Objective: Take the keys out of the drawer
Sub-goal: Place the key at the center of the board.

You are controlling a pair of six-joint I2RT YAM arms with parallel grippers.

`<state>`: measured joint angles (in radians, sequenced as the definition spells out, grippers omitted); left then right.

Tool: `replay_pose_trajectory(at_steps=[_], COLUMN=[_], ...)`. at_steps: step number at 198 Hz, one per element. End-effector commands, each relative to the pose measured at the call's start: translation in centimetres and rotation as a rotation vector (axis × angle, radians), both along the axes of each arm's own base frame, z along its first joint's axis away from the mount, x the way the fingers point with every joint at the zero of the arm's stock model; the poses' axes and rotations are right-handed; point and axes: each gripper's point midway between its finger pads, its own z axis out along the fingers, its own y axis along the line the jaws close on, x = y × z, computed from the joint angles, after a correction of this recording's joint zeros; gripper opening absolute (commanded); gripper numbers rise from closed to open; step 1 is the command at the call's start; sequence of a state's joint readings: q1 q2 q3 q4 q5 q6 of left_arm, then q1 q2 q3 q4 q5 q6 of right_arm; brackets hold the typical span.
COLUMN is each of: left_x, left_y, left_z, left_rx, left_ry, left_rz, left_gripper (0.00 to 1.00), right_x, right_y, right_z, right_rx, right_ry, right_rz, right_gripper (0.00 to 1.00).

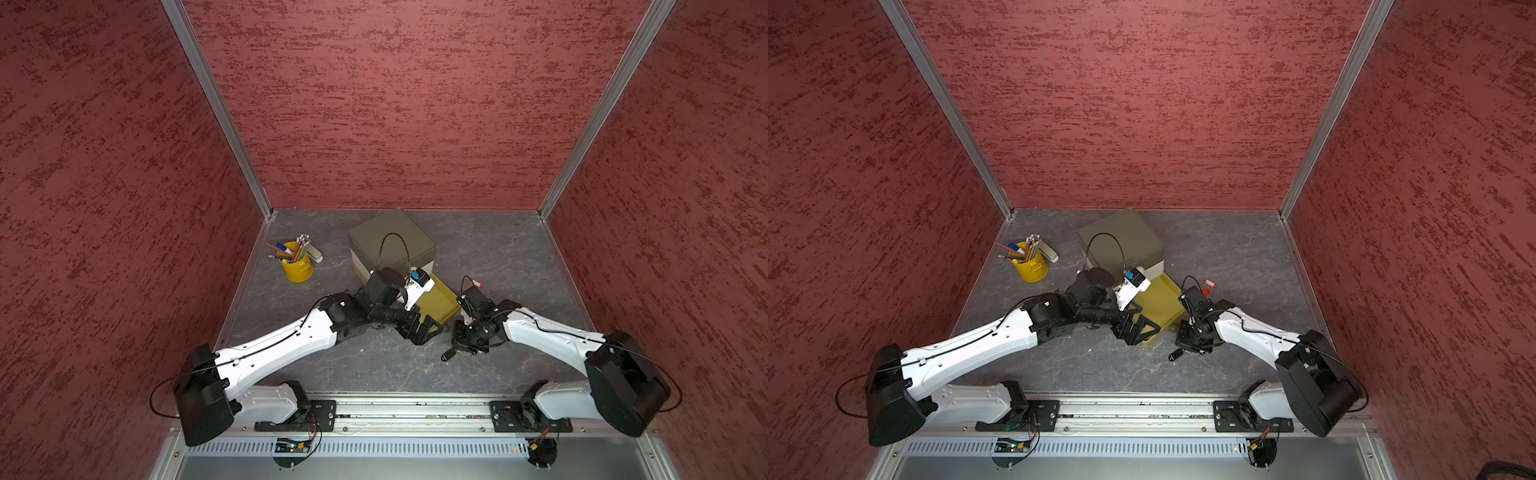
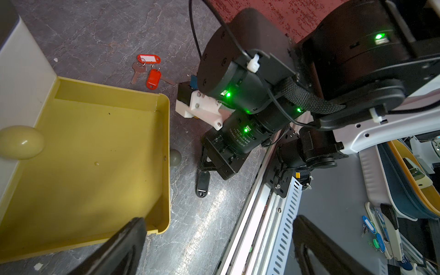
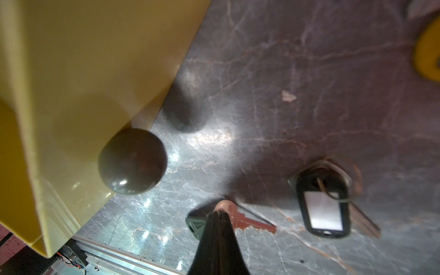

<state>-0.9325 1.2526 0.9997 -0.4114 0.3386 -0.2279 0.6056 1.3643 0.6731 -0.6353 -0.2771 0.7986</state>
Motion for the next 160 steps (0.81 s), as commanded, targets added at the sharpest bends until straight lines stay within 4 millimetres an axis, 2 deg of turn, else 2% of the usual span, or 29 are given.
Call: replay_pose_trajectory(at_steps=[1, 92, 123, 160], left_x=[-0.53, -0.39, -0.38, -0.37], left_y=[0.28, 0.19, 0.12, 0.14], left_z=[0.04, -0.08, -0.13, -0.06], left_rx=[0.002, 0.003, 0.003, 0.002], left_ry=[-0.007, -0.011, -0.008, -0.009], left_rz=[-0.014, -0.013, -0.015, -0.014], left_gripper=[1.00, 1.00, 1.00, 1.00], right_x=[0.10, 0.08, 0.04, 0.10], right_y=[0.26, 0.31, 0.23, 0.22], right_z=[-0.45, -0.62, -0.58, -0.44], right_rx=[-0.001, -0.002, -0.005, -0.003], right_ry=[-0.002, 0.006, 0.004, 0.001], right_rz=[-0.002, -0.003, -0.004, -0.007], right_gripper=[0.05, 0.12, 0.22, 0.25])
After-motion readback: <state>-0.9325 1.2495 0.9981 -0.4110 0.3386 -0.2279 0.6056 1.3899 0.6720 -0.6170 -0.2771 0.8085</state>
